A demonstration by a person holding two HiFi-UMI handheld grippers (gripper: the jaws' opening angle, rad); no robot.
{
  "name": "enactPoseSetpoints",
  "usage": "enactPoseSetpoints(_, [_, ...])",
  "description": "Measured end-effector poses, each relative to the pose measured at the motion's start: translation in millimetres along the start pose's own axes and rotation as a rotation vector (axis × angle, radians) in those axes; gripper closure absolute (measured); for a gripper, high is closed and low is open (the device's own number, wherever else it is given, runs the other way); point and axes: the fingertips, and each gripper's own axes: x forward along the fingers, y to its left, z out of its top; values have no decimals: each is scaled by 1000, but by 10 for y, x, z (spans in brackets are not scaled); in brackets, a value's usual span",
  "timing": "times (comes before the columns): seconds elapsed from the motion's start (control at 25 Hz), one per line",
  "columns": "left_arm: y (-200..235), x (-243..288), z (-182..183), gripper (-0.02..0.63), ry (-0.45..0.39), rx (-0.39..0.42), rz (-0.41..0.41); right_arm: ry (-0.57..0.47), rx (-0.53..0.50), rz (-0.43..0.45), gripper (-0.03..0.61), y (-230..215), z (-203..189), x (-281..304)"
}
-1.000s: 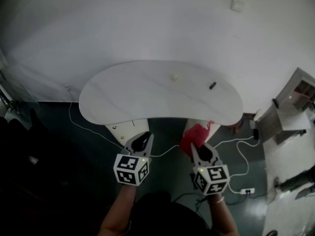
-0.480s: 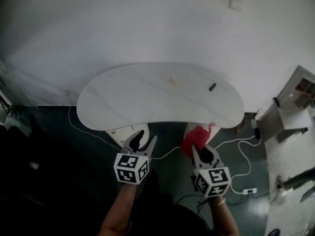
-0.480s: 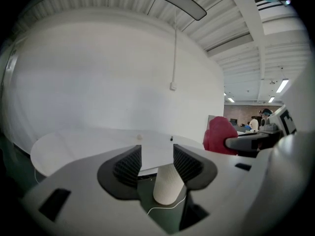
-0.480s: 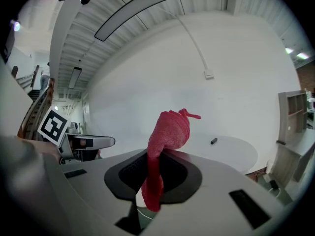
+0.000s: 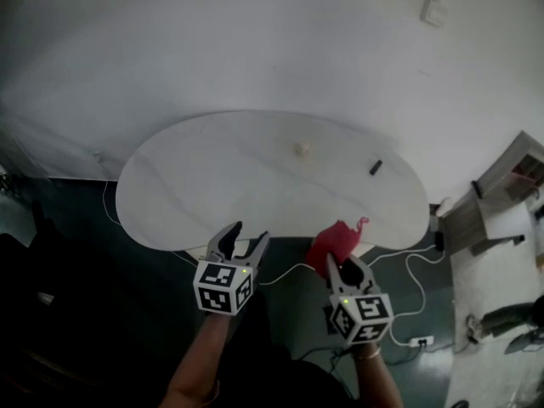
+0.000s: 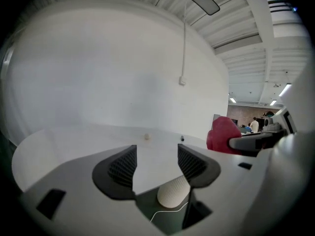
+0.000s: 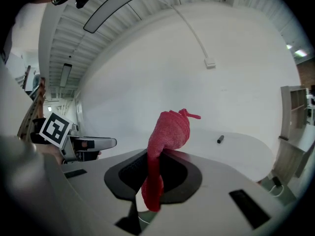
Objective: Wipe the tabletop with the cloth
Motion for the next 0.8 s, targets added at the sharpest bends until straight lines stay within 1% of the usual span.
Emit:
enactPoseSetpoints(0.16, [311,371,118,361,18,-9,-24,21,24,-25,529,-59,90,454])
enactPoseSetpoints(0.48, [760,1112,481,327,48,32,-107,32,56,-113,529,-219,320,1165])
enactPoseSetpoints(0.6, [842,1356,563,321,65,38,-141,34,60,-148,529,-277,390,1328])
enactPoseSetpoints(0.8, [886,1736,601,319,100,53,-188,41,72,-202,529,-428,461,1489])
